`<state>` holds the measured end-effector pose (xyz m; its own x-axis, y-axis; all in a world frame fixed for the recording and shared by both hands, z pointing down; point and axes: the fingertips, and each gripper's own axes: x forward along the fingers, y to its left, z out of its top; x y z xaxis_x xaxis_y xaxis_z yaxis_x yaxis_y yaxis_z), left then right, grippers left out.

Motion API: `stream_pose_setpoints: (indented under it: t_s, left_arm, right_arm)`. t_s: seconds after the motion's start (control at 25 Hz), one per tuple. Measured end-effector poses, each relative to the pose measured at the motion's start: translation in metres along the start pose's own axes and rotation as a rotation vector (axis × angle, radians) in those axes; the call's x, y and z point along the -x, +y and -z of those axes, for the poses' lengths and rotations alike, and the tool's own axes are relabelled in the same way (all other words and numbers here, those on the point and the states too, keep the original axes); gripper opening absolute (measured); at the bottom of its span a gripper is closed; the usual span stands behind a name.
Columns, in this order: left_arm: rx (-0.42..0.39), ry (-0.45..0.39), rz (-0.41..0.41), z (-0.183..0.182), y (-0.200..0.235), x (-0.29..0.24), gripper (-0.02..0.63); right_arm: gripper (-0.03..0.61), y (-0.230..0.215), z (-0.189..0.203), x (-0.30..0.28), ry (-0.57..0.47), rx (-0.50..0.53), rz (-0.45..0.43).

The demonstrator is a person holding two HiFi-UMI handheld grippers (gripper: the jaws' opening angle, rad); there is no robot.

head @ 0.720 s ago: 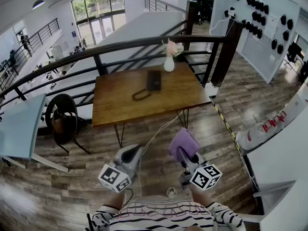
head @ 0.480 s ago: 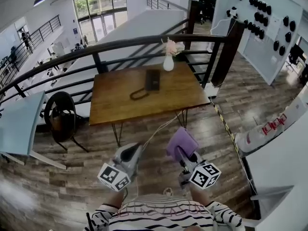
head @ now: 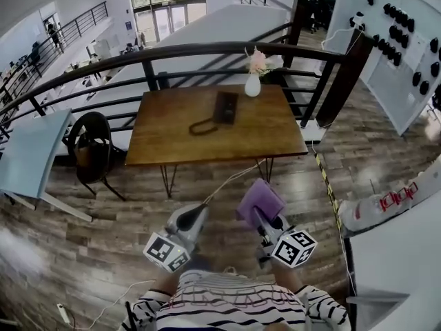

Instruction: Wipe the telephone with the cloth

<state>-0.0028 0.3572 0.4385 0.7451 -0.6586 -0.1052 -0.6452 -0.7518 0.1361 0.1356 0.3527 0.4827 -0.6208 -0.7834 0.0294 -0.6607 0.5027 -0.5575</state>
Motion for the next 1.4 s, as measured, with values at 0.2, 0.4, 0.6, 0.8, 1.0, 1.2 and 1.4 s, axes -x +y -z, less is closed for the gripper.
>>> stream_pose_setpoints:
  t_s: [0.2,0.4,0.6,0.8,1.0,1.2,1.4]
  left_arm:
    - [0.009,-0.003,-0.004,0.004,0.020,-0.028,0.002]
    - [0.020,-0.003,0.032,-0.004,0.059,-0.062,0.002]
    - [0.041,0.005,0.098,-0.012,0.104,-0.088,0.002]
    - [0.066,0.021,0.165,-0.017,0.152,-0.097,0.002]
    - [0.079,0.046,0.227,-0.023,0.201,-0.104,0.002]
    - [0.080,0.052,0.261,-0.027,0.246,-0.107,0.002]
    - [0.098,0.033,0.223,-0.024,0.286,-0.127,0.002]
  right_arm:
    - [0.049,-0.021,-0.007,-0.020,0.015,-0.015,-0.005]
    - [0.049,-0.036,-0.027,-0.054,0.005,-0.018,0.022]
    - [0.049,-0.045,-0.044,-0.099,-0.022,-0.011,0.060]
    - [0.049,-0.048,-0.047,-0.151,-0.043,-0.025,0.097]
    - [0.049,-0.045,-0.051,-0.203,-0.069,-0.034,0.124]
    - [0.049,-0.046,-0.050,-0.241,-0.089,-0.044,0.158]
    - [0.049,-0.062,-0.057,-0.262,-0.086,-0.043,0.191]
